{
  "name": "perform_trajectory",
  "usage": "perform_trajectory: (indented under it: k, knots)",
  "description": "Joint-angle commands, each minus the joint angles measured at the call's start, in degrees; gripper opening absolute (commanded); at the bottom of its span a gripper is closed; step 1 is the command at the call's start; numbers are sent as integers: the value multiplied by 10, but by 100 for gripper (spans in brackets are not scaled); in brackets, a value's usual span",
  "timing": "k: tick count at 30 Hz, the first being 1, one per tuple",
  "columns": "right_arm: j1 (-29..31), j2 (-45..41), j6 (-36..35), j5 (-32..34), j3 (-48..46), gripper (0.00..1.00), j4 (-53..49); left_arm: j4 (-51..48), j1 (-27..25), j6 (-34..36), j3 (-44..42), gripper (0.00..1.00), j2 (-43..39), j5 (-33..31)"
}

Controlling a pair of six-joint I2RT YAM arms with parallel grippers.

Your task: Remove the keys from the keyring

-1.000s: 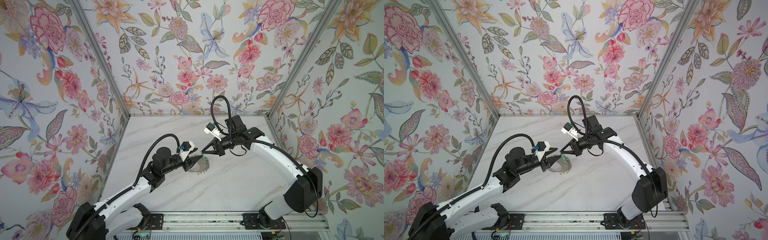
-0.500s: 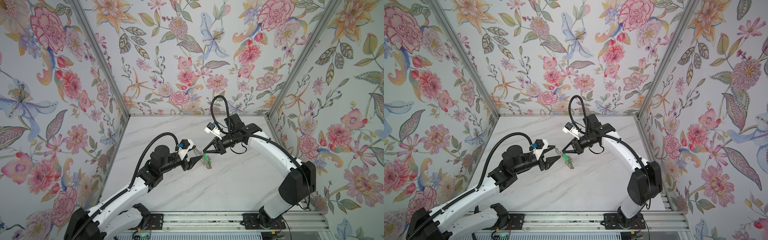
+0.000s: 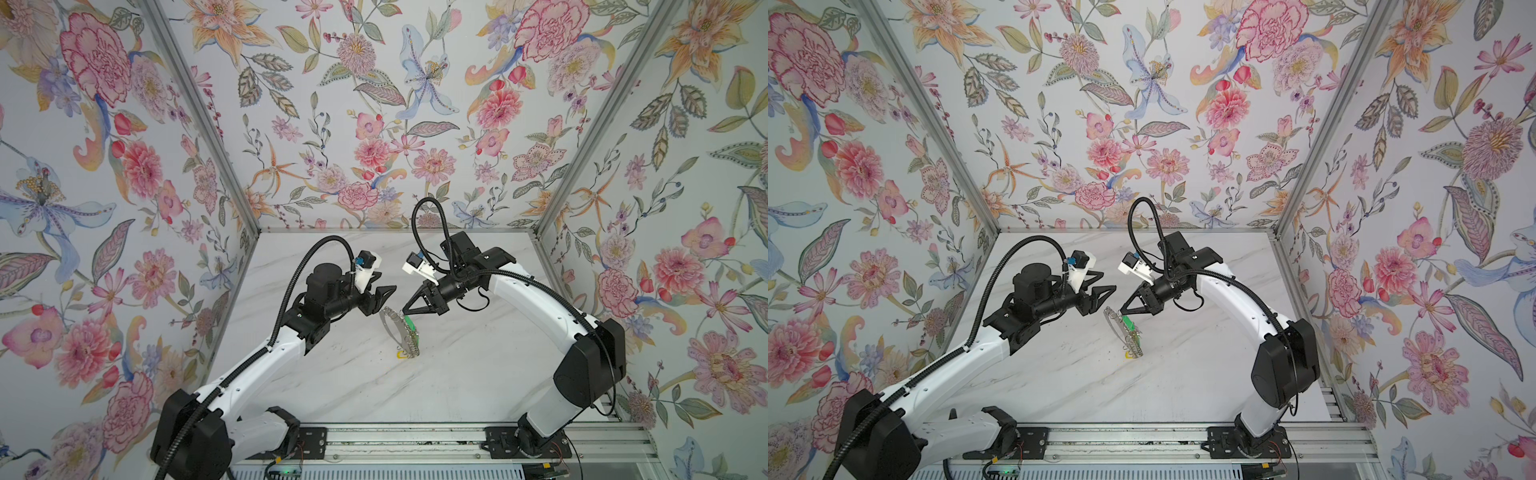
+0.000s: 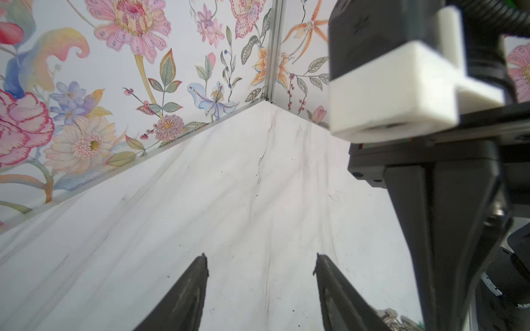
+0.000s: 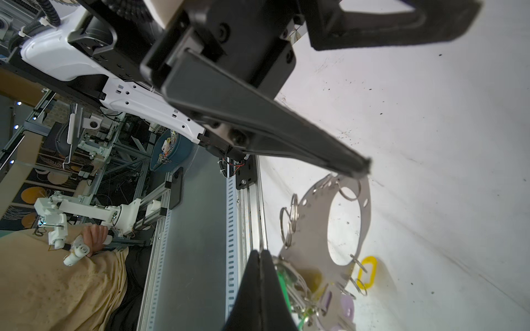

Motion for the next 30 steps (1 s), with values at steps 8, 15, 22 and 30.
perform_trajectory:
  k: [8, 15, 22, 30]
  knots:
    - [-2, 4, -23, -16, 18, 0, -8, -57, 4, 0, 20, 56, 50, 90]
    - [-6, 9, -24, -17, 24, 0, -7, -36, 3, -22, -11, 56, 10, 143]
    - [-11, 13, -27, -15, 32, 0, -6, 18, 3, -51, -58, 55, -16, 192]
    - [-12, 20, -27, -20, 44, 0, -6, 98, 3, -97, -104, 49, -38, 199]
